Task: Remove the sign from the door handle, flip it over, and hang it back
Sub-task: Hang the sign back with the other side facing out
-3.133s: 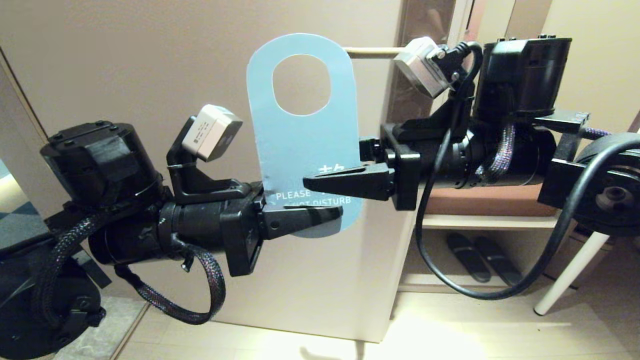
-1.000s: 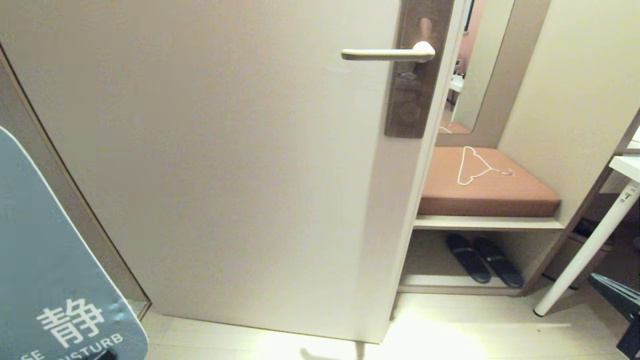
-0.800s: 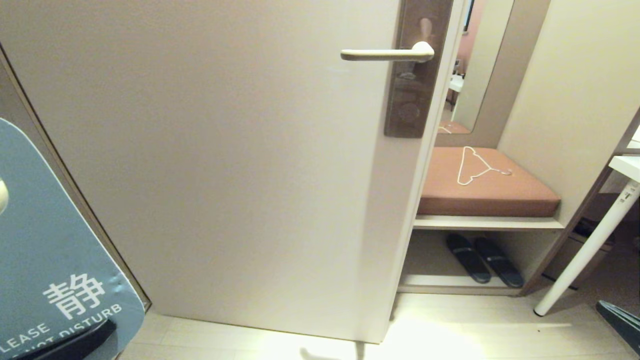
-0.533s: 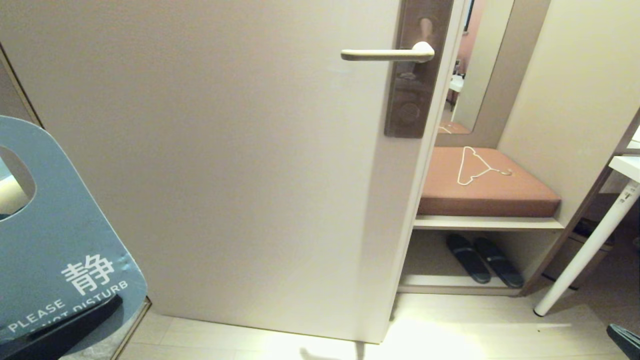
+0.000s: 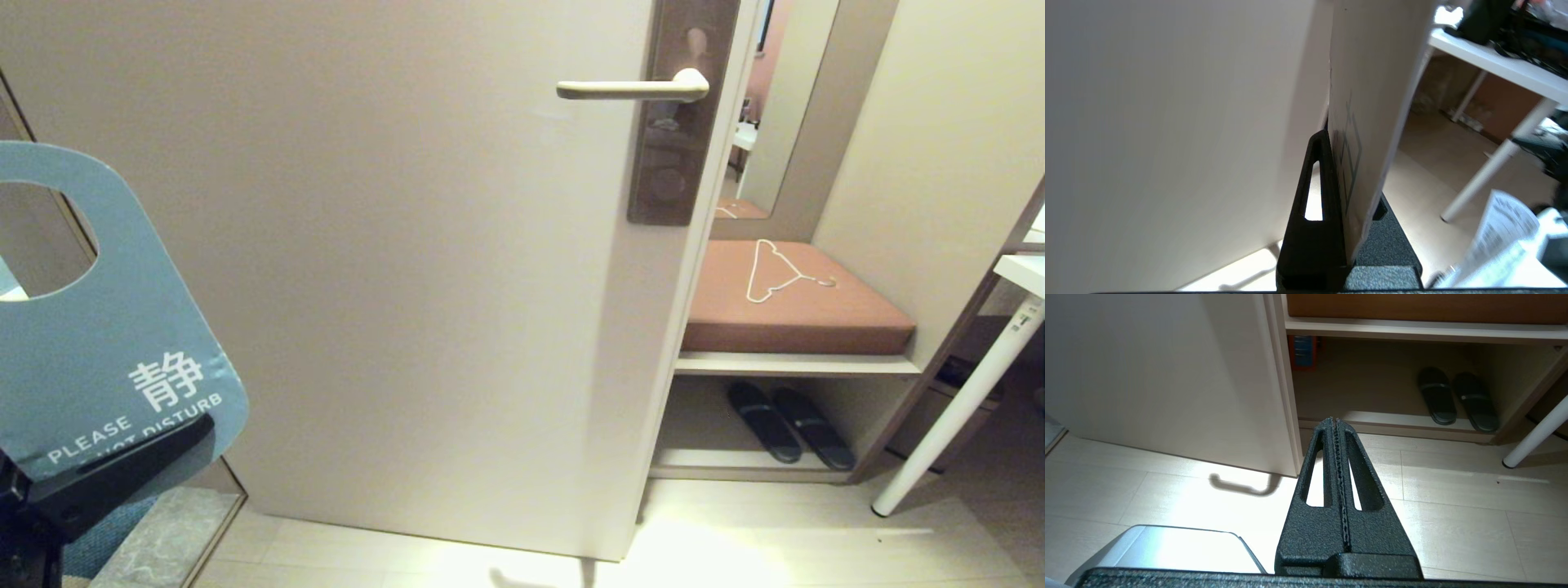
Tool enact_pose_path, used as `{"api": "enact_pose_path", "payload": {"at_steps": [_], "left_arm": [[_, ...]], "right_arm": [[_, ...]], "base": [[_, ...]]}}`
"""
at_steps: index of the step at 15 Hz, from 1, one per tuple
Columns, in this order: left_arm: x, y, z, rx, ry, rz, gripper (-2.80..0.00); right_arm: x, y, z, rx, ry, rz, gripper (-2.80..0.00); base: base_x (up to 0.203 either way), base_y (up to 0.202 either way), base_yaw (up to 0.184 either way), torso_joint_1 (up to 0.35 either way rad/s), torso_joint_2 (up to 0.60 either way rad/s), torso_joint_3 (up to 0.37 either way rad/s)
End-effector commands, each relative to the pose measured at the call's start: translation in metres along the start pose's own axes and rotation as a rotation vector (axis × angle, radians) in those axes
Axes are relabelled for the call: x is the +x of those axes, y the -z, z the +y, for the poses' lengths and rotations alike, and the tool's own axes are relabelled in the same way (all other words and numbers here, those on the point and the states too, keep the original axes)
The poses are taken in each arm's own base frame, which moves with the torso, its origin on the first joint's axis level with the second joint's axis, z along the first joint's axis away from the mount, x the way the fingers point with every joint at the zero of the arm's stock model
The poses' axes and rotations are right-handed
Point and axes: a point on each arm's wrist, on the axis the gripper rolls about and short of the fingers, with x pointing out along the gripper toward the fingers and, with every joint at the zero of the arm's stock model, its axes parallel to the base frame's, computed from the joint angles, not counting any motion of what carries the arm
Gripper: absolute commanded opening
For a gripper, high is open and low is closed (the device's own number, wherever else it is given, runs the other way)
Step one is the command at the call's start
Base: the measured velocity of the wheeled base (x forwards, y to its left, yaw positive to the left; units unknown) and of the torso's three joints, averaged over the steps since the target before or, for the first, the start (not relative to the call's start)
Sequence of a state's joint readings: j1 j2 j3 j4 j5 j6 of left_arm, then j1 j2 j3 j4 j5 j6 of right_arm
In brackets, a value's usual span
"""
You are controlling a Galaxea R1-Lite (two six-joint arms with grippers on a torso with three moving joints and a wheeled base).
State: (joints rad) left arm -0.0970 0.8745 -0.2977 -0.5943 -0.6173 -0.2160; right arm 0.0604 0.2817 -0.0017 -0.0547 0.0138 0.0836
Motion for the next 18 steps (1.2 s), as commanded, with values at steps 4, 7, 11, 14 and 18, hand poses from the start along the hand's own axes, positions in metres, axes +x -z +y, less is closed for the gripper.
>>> {"api": "enact_pose_path", "payload": {"at_steps": [4,7,11,14,18], "left_arm": [[0.038,-0.018,0.024,0.002,-0.007,-0.005,-2.8],[0.059,-0.028,0.037,0.023,-0.001,-0.036,-2.8],[0.082,-0.055,0.047,0.055,0.015,-0.088,-2.8],[0.093,-0.065,0.053,0.057,0.027,-0.099,-2.8],[0.11,-0.072,0.067,0.063,0.01,-0.103,-2.8]], "right_arm": [[-0.002,0.005,-0.002,-0.004,0.063,0.008,-2.8],[-0.002,0.005,-0.002,-0.004,0.063,0.014,-2.8],[-0.01,0.007,-0.001,0.003,0.085,-0.081,-2.8],[-0.019,0.011,-0.001,0.004,0.094,-0.215,-2.8],[-0.02,0.012,-0.001,0.004,0.095,-0.226,-2.8]], "base": [[0.0,0.0,0.0,0.0,0.0,0.0],[0.0,0.0,0.0,0.0,0.0,0.0],[0.0,0.0,0.0,0.0,0.0,0.0],[0.0,0.0,0.0,0.0,0.0,0.0],[0.0,0.0,0.0,0.0,0.0,0.0]]}}
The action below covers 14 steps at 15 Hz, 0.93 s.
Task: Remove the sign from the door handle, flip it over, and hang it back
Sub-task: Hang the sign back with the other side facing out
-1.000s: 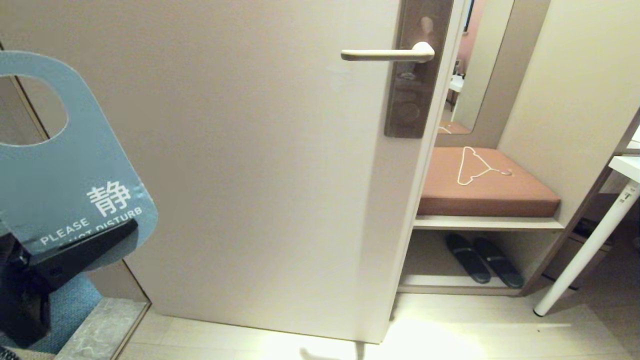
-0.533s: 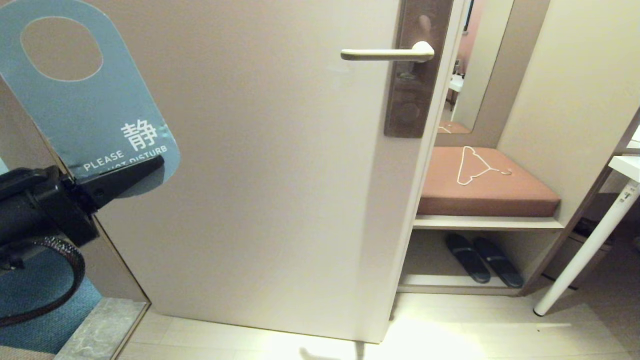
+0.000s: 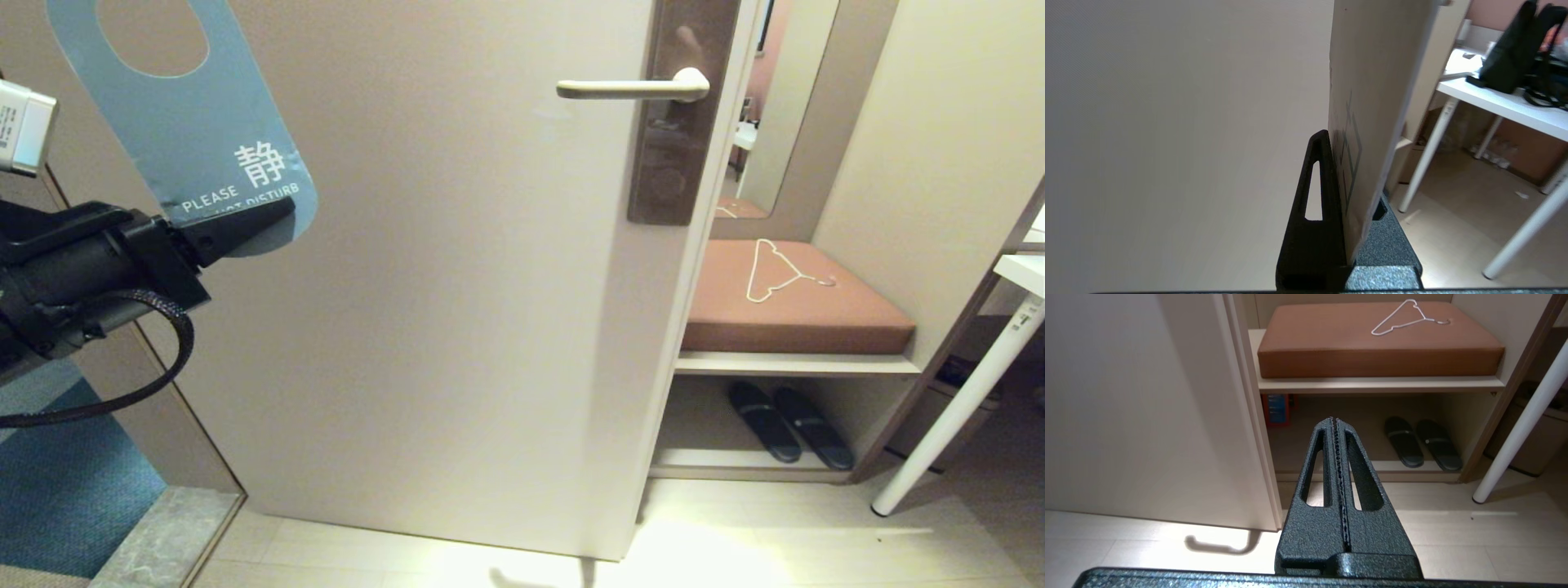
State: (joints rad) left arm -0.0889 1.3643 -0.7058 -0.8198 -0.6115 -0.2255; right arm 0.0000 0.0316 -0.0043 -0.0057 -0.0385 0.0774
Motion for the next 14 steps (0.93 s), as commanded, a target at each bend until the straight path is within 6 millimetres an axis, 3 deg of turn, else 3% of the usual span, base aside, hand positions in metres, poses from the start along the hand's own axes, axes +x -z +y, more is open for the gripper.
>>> {"api": "enact_pose_path", "payload": {"at_steps": [1,5,9,14], "left_arm": [[0.011,0.002,0.011,-0.005,-0.011,0.01,-2.8],[0.025,0.01,0.03,0.015,-0.134,0.01,-2.8],[0.031,0.019,0.033,0.045,-0.164,0.035,-2.8],[0.047,0.026,0.012,0.035,-0.104,0.051,-2.8]], "right_arm": [[-0.001,0.0,0.0,0.001,-0.001,-0.017,-2.8],[-0.002,0.001,0.0,0.001,-0.003,-0.035,-2.8],[-0.002,0.001,0.0,0.007,-0.002,-0.038,-2.8],[-0.002,0.001,0.0,0.007,-0.002,-0.038,-2.8]], "base": [[0.0,0.0,0.0,0.0,0.0,0.0],[0.0,0.0,0.0,0.0,0.0,0.0],[0.0,0.0,0.0,0.0,0.0,0.0],[0.0,0.0,0.0,0.0,0.0,0.0]]}}
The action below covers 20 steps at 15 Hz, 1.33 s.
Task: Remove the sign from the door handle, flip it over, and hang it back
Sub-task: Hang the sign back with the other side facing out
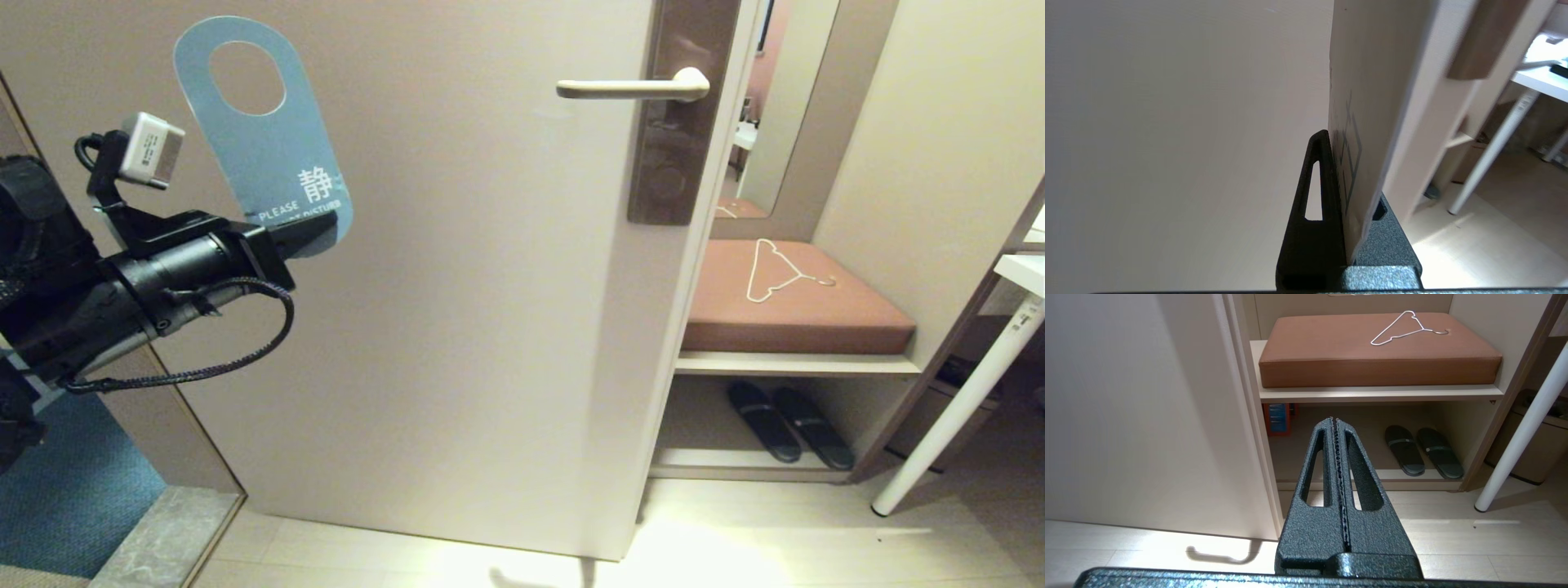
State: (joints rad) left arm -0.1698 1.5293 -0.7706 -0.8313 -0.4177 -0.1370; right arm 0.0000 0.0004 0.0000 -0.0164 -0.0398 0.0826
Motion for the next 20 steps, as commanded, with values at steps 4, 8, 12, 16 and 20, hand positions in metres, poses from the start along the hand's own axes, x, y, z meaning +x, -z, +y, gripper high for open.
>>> {"api": "enact_pose_path", "payload": {"at_steps": [4,8,12,16,20], "left_arm": [[0.022,0.009,-0.032,-0.015,0.082,0.021,-2.8],[0.056,0.003,-0.041,-0.013,0.093,0.002,-2.8],[0.087,0.002,-0.048,-0.016,0.128,0.012,-2.8],[0.117,0.01,-0.06,-0.021,0.163,0.028,-2.8],[0.138,0.018,-0.064,-0.018,0.177,0.042,-2.8]], "right_arm": [[0.0,0.0,0.0,0.0,0.0,-0.001,-2.8],[0.0,0.0,0.0,0.0,0.0,-0.001,-2.8],[0.0,0.0,0.0,0.0,0.0,-0.001,-2.8],[0.0,0.0,0.0,0.0,0.0,0.001,-2.8],[0.0,0.0,0.0,0.0,0.0,-0.001,-2.8]], "base": [[0.0,0.0,0.0,0.0,0.0,0.0],[0.0,0.0,0.0,0.0,0.0,0.0],[0.0,0.0,0.0,0.0,0.0,0.0],[0.0,0.0,0.0,0.0,0.0,0.0],[0.0,0.0,0.0,0.0,0.0,0.0]]}}
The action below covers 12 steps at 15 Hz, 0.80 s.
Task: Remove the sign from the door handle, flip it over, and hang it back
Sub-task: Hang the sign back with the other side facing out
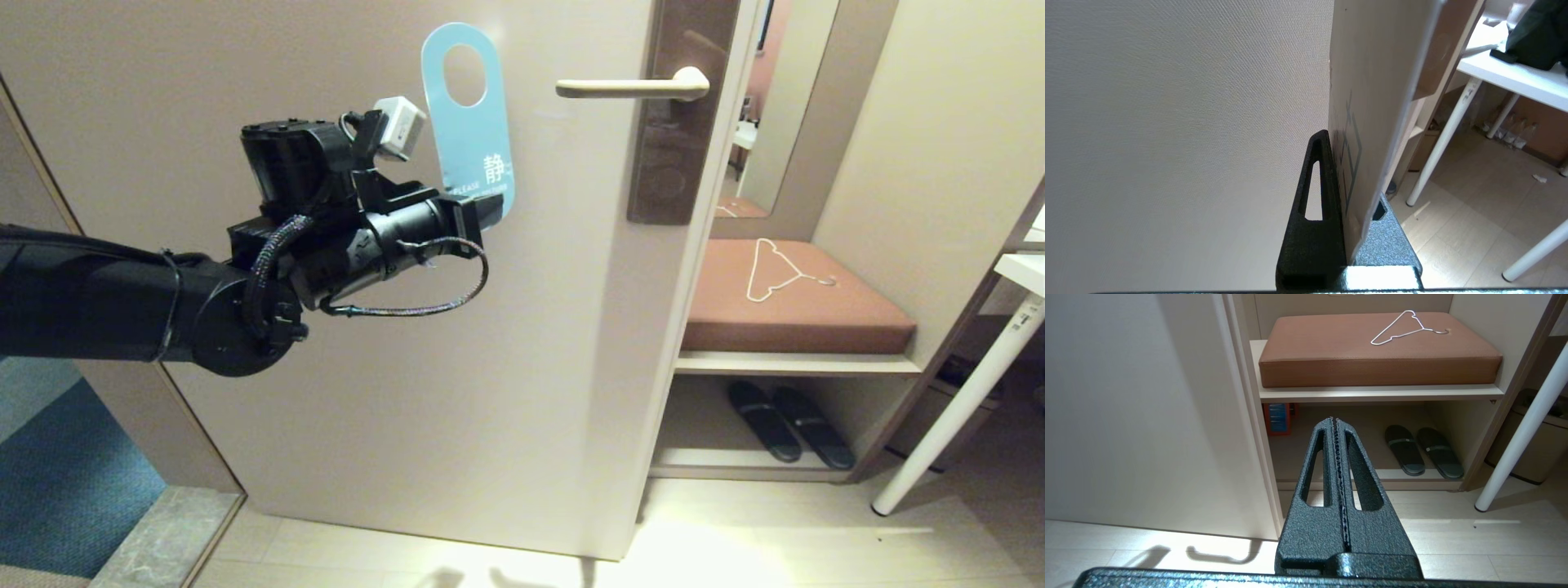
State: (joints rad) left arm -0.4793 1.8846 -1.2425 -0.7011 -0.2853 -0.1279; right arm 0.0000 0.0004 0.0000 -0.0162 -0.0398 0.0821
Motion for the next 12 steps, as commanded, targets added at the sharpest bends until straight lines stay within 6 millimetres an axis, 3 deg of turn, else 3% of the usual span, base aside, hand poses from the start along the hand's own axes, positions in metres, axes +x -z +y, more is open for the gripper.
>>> {"api": "enact_pose_path", "payload": {"at_steps": [1,12], "left_arm": [[0.014,0.009,0.003,-0.004,0.005,0.011,-2.8],[0.048,0.012,-0.021,-0.007,0.064,0.011,-2.8]], "right_arm": [[0.0,0.0,0.0,0.001,0.0,-0.001,-2.8],[0.0,0.0,0.0,0.001,0.0,-0.001,-2.8]], "base": [[0.0,0.0,0.0,0.0,0.0,0.0],[0.0,0.0,0.0,0.0,0.0,0.0]]}}
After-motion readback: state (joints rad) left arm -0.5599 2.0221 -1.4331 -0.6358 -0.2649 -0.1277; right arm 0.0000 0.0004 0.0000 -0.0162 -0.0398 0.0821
